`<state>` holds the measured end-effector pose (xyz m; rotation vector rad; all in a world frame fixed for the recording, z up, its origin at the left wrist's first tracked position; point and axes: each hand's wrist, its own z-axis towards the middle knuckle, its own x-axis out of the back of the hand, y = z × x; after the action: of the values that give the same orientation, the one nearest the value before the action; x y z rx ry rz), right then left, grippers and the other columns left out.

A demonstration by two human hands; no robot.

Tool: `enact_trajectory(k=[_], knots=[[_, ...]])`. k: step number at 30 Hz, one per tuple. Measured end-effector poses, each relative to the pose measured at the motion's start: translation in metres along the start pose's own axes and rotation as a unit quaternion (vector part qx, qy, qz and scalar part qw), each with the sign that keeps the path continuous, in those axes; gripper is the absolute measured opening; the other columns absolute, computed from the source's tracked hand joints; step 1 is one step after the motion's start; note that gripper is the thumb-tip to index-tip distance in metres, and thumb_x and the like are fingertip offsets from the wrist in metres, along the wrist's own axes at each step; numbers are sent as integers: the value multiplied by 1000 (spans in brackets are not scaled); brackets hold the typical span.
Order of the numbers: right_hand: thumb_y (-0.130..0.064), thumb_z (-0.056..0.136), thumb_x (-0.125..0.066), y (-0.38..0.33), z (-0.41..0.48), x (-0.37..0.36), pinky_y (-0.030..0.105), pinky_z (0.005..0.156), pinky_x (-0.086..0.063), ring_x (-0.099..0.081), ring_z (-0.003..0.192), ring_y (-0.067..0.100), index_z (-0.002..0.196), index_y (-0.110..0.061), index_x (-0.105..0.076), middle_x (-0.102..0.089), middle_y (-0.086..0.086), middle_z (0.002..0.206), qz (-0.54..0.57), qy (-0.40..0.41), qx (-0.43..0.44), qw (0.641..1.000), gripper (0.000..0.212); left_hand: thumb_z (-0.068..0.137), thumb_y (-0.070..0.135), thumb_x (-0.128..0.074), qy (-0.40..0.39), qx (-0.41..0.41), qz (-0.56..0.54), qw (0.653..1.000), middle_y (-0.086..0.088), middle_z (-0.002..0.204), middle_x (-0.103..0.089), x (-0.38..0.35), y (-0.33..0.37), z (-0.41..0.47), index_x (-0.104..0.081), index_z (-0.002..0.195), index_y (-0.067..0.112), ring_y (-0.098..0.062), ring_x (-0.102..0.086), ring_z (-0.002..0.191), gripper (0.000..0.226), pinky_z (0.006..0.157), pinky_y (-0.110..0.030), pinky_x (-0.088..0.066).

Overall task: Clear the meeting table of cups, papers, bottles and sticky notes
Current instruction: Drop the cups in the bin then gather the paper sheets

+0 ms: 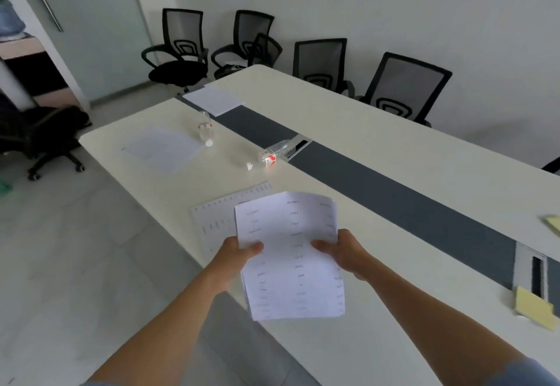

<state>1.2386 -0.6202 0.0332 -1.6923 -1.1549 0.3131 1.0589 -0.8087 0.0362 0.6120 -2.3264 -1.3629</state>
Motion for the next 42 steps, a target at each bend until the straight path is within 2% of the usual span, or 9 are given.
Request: enact_trajectory(k=[4, 12, 15, 20, 24, 29, 32, 35, 42], knots=[[-21, 92, -65, -38, 18, -47, 30, 67, -60, -73, 77, 20, 91, -9, -71, -75, 3, 88, 79, -4, -3, 997, 14, 81, 12, -75, -44, 60, -82, 994, -5, 112, -75, 58, 1, -1, -68, 116, 14, -27, -69, 105, 36, 92, -44, -54], [-29, 89, -68, -56, 102, -126, 39, 82, -59, -72, 93, 25, 111, -5, -69, -74, 9, 107, 121, -47, -70, 989, 32, 86, -8, -63, 36, 145, -77, 986, -14, 111, -72, 141, -26, 25, -64, 120, 5, -31, -67, 102, 36, 92, -41, -52], [-41, 86, -69, -48, 140, -133, 29, 69, -47, -60, 81, 21, 117, -8, -62, -67, 11, 105, 6, 4, -88, 996, 45, 84, -9, -63, 78, 138, -39, 986, -12, 120, -67, 176, -32, 43, -62, 124, 4, -29, -61, 111, 41, 100, -36, -43], [-56, 72, -74, -29, 215, -112, 47, 101, -43, -45, 126, 36, 144, -16, -29, -46, 16, 138, -293, 86, -176, 936, 94, 86, -8, -63, 143, 161, -26, 976, -11, 111, -66, 245, -30, 87, -62, 117, 7, -27, -59, 106, 35, 97, -34, -42], [-65, 58, -80, -31, 249, -116, 49, 96, -43, -40, 126, 34, 138, -19, -28, -39, 14, 135, -393, 99, -244, 881, 106, 84, -8, -64, 159, 204, -25, 966, -19, 111, -70, 289, -28, 130, -65, 116, 1, -36, -64, 108, 34, 102, -49, -46], [-51, 64, -80, -33, 275, -137, 37, 82, -52, -63, 101, 29, 117, -14, -45, -61, 5, 105, -327, 100, -264, 902, 73, 85, -9, -62, 175, 230, -63, 955, -22, 103, -69, 309, -34, 165, -64, 113, -1, -35, -66, 88, 29, 71, -38, -53], [-39, 77, -69, -45, 288, -148, 33, 73, -54, -64, 84, 26, 90, -19, -60, -65, 3, 88, -310, 100, -209, 922, 26, 85, -8, -63, 164, 239, -77, 954, -24, 105, -69, 321, -36, 179, -65, 112, -2, -37, -66, 88, 28, 69, -36, -53], [-22, 83, -62, -85, 304, -162, 36, 68, -51, -62, 80, 31, 81, -17, -59, -65, 9, 85, -224, 109, -127, 960, 6, 84, -8, -64, 159, 249, -75, 952, -25, 105, -69, 342, -37, 193, -66, 111, -4, -36, -66, 87, 28, 68, -37, -53], [-12, 95, -50, -217, 320, -161, 31, 69, -45, -59, 83, 27, 110, -12, -66, -64, 6, 92, -99, 248, 60, 962, 22, 85, -8, -61, 130, 280, -93, 947, -25, 103, -68, 374, -41, 214, -63, 113, -5, -41, -65, 93, 29, 85, -52, -53]])
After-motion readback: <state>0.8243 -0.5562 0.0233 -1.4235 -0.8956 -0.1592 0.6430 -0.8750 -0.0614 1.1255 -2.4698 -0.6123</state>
